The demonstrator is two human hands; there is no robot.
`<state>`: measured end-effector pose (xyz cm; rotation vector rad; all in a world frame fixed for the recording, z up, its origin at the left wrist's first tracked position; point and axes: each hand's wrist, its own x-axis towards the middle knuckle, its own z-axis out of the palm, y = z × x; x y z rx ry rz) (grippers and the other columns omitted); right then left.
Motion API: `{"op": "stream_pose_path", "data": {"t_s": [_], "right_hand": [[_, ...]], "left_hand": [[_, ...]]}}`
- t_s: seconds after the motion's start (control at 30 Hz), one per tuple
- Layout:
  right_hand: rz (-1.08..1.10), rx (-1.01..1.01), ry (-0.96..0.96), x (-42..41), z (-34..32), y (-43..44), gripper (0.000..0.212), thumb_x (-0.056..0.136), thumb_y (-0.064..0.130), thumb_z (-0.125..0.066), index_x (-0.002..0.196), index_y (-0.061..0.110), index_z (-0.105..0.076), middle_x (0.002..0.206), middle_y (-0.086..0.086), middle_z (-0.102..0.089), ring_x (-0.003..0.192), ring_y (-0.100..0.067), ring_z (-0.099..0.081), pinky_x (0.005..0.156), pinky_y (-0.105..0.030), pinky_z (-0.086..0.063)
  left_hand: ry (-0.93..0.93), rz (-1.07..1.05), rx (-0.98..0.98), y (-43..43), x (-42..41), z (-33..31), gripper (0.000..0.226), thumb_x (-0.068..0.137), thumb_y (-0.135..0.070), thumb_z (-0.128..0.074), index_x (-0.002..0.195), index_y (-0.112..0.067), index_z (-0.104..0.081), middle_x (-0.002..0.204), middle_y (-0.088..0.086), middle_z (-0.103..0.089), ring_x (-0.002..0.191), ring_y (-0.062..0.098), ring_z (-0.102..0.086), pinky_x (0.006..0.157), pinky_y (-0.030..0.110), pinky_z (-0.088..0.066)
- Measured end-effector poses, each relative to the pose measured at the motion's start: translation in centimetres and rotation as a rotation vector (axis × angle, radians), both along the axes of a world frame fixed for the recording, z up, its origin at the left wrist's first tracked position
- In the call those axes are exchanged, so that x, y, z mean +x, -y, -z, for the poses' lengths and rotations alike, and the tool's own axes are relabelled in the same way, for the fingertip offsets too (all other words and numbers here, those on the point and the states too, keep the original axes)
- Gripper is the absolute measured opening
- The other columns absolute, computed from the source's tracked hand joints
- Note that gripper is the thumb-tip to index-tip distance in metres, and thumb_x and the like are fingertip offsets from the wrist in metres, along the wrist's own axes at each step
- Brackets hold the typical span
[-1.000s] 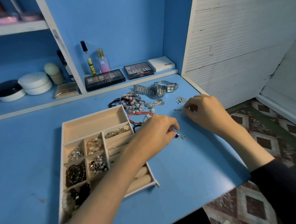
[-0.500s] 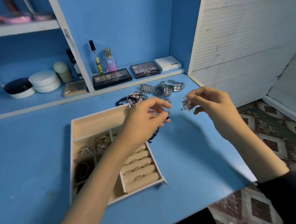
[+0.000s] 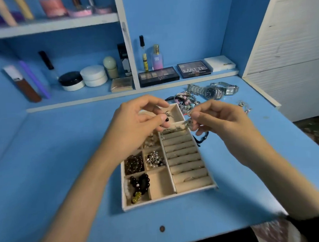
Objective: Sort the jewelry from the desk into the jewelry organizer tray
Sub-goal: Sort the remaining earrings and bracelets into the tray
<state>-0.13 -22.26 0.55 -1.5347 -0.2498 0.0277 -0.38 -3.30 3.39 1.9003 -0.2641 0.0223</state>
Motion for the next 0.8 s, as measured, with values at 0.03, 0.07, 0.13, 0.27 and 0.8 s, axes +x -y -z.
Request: {"op": "stream_pose_path", "data": {"t_s": [0.03, 0.07, 0.13, 0.27, 0.8], "right_hand": [[-0.024, 0.004, -0.007, -0.2, 0.0, -0.6, 0.007, 0.085, 0.004, -0.058, 0.081, 0.006, -0.064, 0.062, -0.004, -0.062, 0.061, -0.014, -0.058, 0.060, -0.022, -0.050], [-0.046, 0.006, -0.015, -0.4, 0.1, -1.0, 0.007, 0.085, 0.004, -0.058, 0.082, 0.004, -0.064, 0.062, -0.006, -0.062, 0.061, -0.015, -0.057, 0.060, -0.023, -0.050], [-0.085, 0.001, -0.025, -0.8, 0.3, -1.9, 0.006, 0.085, 0.002, -0.058, 0.084, 0.001, -0.063, 0.063, -0.009, -0.061, 0.062, -0.016, -0.056, 0.061, -0.024, -0.050], [-0.126, -0.011, -0.035, -1.5, 0.4, -3.0, 0.006, 0.084, 0.000, -0.058, 0.085, -0.003, -0.062, 0.063, -0.010, -0.060, 0.062, -0.016, -0.056, 0.062, -0.022, -0.050], [-0.150, -0.067, -0.081, -3.1, 0.4, -3.5, 0.006, 0.082, -0.001, -0.059, 0.079, -0.002, -0.063, 0.065, -0.011, -0.059, 0.061, -0.015, -0.055, 0.058, -0.018, -0.049]], "left_hand": [[-0.006, -0.004, 0.012, -0.5, -0.3, 0.1, 0.019, 0.083, -0.002, -0.062, 0.094, -0.018, -0.065, 0.083, 0.001, -0.065, 0.074, 0.014, -0.071, 0.069, 0.022, -0.056], [-0.016, -0.003, 0.022, -0.8, -0.6, 0.2, 0.019, 0.083, -0.002, -0.063, 0.094, -0.018, -0.065, 0.084, 0.003, -0.066, 0.073, 0.014, -0.071, 0.070, 0.022, -0.056], [-0.047, 0.004, 0.035, -1.3, -1.2, 0.5, 0.020, 0.082, -0.001, -0.063, 0.094, -0.017, -0.065, 0.085, 0.004, -0.066, 0.073, 0.015, -0.071, 0.069, 0.022, -0.056], [-0.112, 0.011, 0.072, -1.9, -2.2, 1.3, 0.021, 0.082, 0.000, -0.063, 0.092, -0.018, -0.065, 0.083, 0.003, -0.065, 0.070, 0.013, -0.071, 0.068, 0.019, -0.055], [-0.072, 0.019, 0.463, -2.7, -3.0, 2.5, 0.025, 0.075, -0.012, -0.073, 0.092, -0.030, -0.070, 0.077, -0.013, -0.072, 0.052, -0.010, -0.050, 0.058, 0.000, -0.037]]}}
